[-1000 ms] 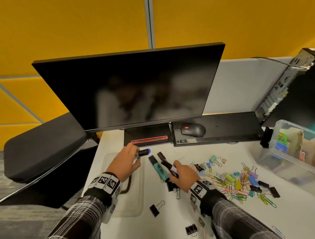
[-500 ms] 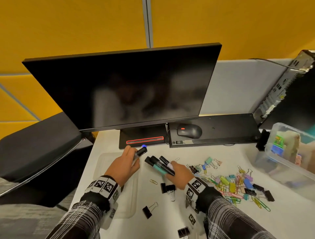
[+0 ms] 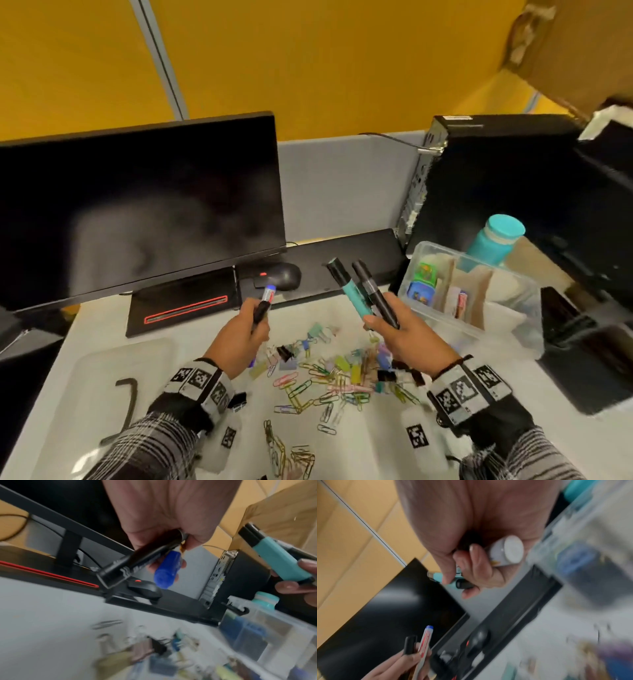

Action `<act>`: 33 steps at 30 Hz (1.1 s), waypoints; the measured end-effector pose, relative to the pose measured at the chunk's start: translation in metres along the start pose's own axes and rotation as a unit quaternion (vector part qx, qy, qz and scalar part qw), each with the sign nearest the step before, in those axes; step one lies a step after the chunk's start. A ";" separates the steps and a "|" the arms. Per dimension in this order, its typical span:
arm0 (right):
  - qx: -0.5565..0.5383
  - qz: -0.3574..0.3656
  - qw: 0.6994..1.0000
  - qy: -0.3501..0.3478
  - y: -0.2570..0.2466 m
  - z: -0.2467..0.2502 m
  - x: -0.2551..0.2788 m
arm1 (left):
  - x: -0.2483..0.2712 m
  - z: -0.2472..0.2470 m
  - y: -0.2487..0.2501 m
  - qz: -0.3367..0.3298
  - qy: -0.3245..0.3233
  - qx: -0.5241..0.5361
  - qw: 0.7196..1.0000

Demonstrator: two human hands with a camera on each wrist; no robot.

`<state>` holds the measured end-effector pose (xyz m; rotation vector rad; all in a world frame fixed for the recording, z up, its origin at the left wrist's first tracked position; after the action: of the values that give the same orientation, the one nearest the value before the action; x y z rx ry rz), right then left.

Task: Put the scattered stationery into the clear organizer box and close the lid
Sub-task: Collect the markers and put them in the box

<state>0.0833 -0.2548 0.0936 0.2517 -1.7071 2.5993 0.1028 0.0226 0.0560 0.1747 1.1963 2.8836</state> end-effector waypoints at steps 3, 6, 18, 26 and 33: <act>0.058 0.016 0.995 0.074 0.000 0.074 0.000 | -0.009 -0.028 0.047 -0.011 0.008 0.056 0.998; 0.123 0.031 0.982 0.143 0.001 0.139 -0.003 | -0.014 -0.054 0.083 -0.026 0.002 0.062 0.998; 0.406 -0.063 0.902 0.132 0.028 0.230 -0.046 | -0.012 -0.112 0.129 -0.062 -0.025 0.005 0.998; 0.417 -0.160 0.894 0.028 0.054 0.200 -0.087 | -0.003 -0.117 0.132 -0.037 -0.025 -0.012 0.999; 0.258 -0.135 0.949 0.120 0.065 0.203 -0.088 | 0.005 -0.115 0.125 -0.018 -0.010 -0.014 1.000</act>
<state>0.1878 -0.4604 0.1010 0.1523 -0.8319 2.6736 0.0892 -0.1463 0.0639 0.1785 1.1438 2.8584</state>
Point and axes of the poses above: each hand's wrist, its own x-axis away from the middle knuckle, its own z-axis out of the back of the hand, y = z × x, the point moved 3 cm from there along -x, towards the middle knuckle, and after that the axes turned 6 degrees about y, right-handed, at the moved point
